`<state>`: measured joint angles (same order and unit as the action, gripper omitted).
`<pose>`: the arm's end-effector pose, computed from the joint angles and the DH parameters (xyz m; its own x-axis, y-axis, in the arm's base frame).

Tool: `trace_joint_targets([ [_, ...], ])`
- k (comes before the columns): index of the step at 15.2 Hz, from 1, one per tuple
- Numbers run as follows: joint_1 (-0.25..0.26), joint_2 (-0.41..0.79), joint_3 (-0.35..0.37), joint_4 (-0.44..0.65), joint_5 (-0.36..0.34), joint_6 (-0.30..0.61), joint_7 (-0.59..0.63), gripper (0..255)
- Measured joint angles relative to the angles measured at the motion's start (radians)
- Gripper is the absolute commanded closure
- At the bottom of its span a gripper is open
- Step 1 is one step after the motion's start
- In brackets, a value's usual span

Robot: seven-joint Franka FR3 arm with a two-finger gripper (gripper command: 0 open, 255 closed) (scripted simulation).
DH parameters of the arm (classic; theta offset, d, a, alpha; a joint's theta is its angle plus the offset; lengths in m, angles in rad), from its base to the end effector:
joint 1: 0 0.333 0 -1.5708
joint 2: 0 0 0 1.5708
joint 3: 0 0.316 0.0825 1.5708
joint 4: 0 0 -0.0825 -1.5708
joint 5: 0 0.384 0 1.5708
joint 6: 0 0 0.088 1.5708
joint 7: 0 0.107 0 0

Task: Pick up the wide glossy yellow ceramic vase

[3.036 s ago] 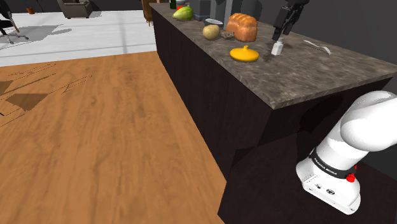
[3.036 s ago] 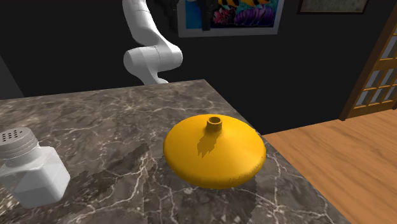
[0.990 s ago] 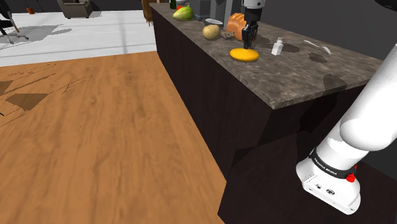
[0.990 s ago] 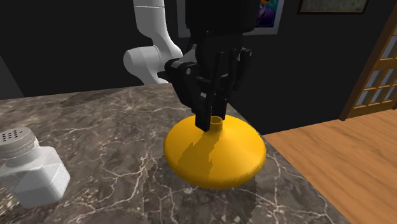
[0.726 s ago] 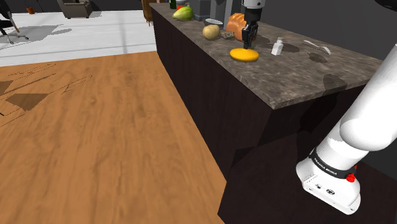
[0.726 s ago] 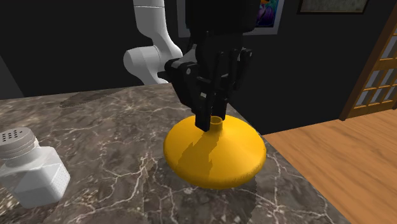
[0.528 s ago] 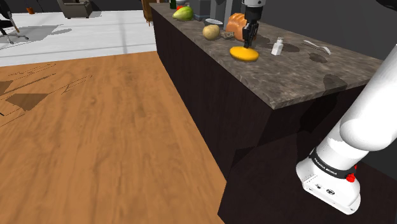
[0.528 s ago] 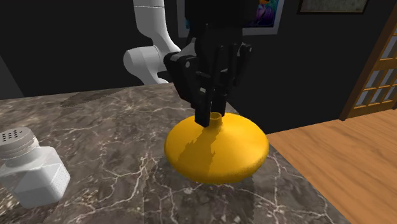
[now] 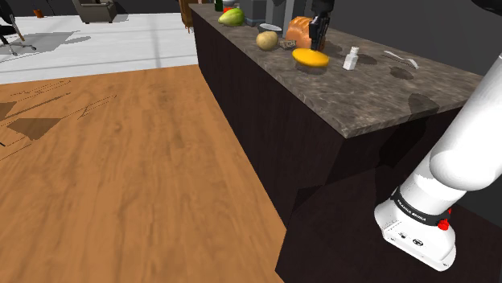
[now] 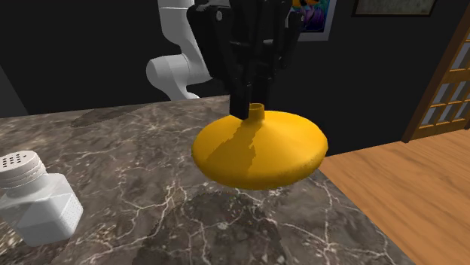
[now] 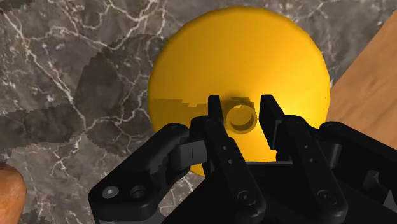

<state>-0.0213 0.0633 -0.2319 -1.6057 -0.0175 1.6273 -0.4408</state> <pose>0.5578 -0.1422 0.5780 0.9810 0.1874 -0.0498 0.1882 -0.9821 0.0118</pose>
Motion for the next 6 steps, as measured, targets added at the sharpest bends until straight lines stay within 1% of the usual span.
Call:
trace_joint_targets([
  [6,-0.002,0.017,-0.001,0.098,0.004,-0.081,-0.004,255],
])
